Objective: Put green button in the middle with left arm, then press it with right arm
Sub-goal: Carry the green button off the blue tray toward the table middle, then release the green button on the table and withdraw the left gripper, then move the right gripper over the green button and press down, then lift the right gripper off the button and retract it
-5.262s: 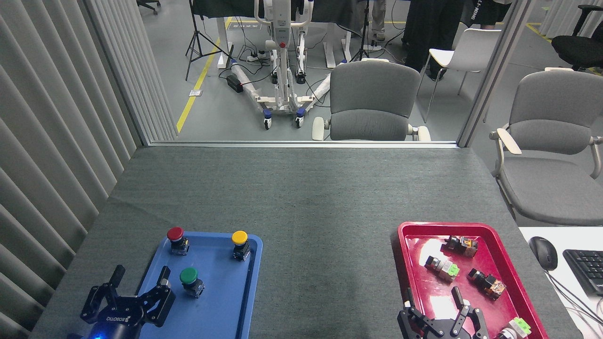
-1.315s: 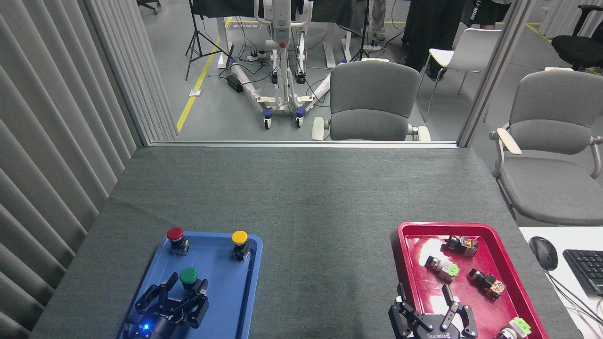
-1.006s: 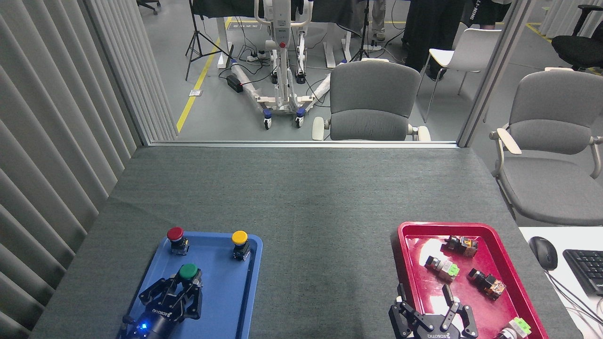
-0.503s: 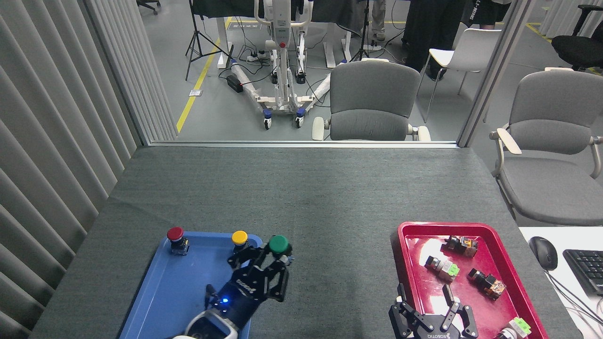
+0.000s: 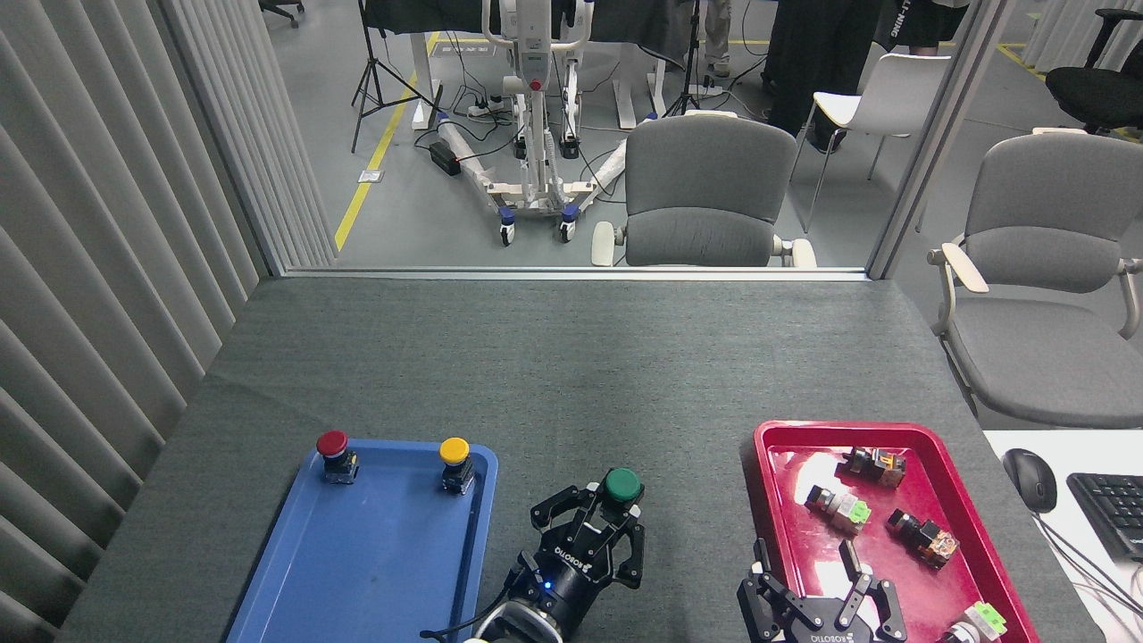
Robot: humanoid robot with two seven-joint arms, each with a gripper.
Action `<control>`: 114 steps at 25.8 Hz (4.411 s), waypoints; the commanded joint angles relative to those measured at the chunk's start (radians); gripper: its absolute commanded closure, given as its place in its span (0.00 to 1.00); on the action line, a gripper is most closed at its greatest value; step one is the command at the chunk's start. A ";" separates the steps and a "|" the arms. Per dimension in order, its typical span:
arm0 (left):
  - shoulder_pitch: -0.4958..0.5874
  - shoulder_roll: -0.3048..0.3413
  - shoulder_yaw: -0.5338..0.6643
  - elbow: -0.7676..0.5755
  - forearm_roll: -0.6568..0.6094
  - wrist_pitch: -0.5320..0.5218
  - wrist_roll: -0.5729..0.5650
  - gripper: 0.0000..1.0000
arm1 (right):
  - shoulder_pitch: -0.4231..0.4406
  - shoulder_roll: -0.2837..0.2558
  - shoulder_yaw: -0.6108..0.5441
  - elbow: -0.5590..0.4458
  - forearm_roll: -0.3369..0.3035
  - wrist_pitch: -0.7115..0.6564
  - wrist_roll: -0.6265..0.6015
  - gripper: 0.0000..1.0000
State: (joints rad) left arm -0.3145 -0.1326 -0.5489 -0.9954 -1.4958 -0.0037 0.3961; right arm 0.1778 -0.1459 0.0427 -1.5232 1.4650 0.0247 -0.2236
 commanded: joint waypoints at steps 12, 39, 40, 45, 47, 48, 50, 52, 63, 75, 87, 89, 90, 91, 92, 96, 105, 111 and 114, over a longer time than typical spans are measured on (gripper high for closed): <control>-0.009 -0.002 -0.080 0.187 0.137 0.133 0.190 0.99 | -0.001 0.012 -0.001 0.000 0.001 0.003 0.001 0.01; 0.136 0.151 -0.068 -0.138 0.135 0.125 0.187 0.01 | -0.003 0.019 -0.001 0.000 -0.002 0.004 0.001 0.01; 0.179 0.191 -0.034 -0.219 0.135 0.123 0.185 0.01 | -0.004 0.019 -0.001 -0.002 0.000 0.004 0.001 0.01; 0.356 0.320 0.176 -0.516 0.143 0.039 0.058 0.01 | -0.009 0.042 0.003 -0.003 0.006 0.006 0.004 0.01; 0.396 0.349 0.331 -0.557 0.143 -0.101 -0.066 0.01 | -0.023 0.046 0.011 -0.008 0.008 0.011 0.004 0.01; 0.416 0.350 0.414 -0.562 0.144 -0.176 -0.111 0.01 | -0.032 0.049 0.013 -0.008 0.011 0.017 0.006 0.01; 0.436 0.343 0.543 -0.565 0.144 -0.279 -0.144 0.01 | -0.047 0.051 0.019 -0.008 0.021 0.017 0.004 0.03; 0.445 0.321 0.635 -0.537 0.143 -0.332 -0.144 0.01 | -0.070 0.052 0.048 -0.008 0.040 0.014 0.004 0.15; 0.451 0.283 0.675 -0.483 0.143 -0.331 -0.148 0.01 | -0.175 0.051 0.313 0.009 0.044 0.020 0.035 1.00; 0.446 0.292 0.669 -0.529 0.158 -0.185 -0.158 0.01 | -0.274 0.055 0.419 0.215 0.041 0.077 0.102 1.00; 0.437 0.307 0.666 -0.516 0.163 -0.156 -0.114 0.01 | -0.296 0.071 0.444 0.345 0.035 0.066 0.101 1.00; 0.422 0.312 0.676 -0.516 0.164 -0.156 -0.114 0.01 | -0.294 0.071 0.444 0.356 0.035 0.066 0.099 1.00; 0.422 0.315 0.685 -0.516 0.164 -0.156 -0.114 0.01 | -0.294 0.071 0.445 0.362 0.034 0.066 0.099 1.00; 0.423 0.320 0.698 -0.516 0.164 -0.160 -0.112 0.01 | -0.296 0.071 0.444 0.370 0.034 0.067 0.098 1.00; 0.426 0.321 0.710 -0.516 0.164 -0.164 -0.112 0.01 | -0.296 0.071 0.442 0.376 0.034 0.067 0.098 1.00; 0.431 0.321 0.721 -0.506 0.170 -0.165 -0.111 0.01 | -0.296 0.080 0.430 0.373 0.031 0.075 0.081 0.98; 0.433 0.315 0.725 -0.493 0.189 -0.151 -0.098 0.01 | -0.300 0.112 0.411 0.281 -0.077 0.092 -0.019 0.95; 0.434 0.320 0.725 -0.479 0.221 -0.156 -0.102 0.01 | -0.281 0.094 0.367 0.259 -0.080 0.112 -0.037 0.80; 0.434 0.320 0.727 -0.474 0.223 -0.154 -0.109 0.01 | -0.241 0.075 0.287 0.225 -0.083 0.116 -0.037 0.19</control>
State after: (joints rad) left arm 0.1191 0.1867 0.1768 -1.4744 -1.2772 -0.1567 0.2960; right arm -0.0970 -0.0536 0.3946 -1.2715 1.3850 0.1349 -0.2609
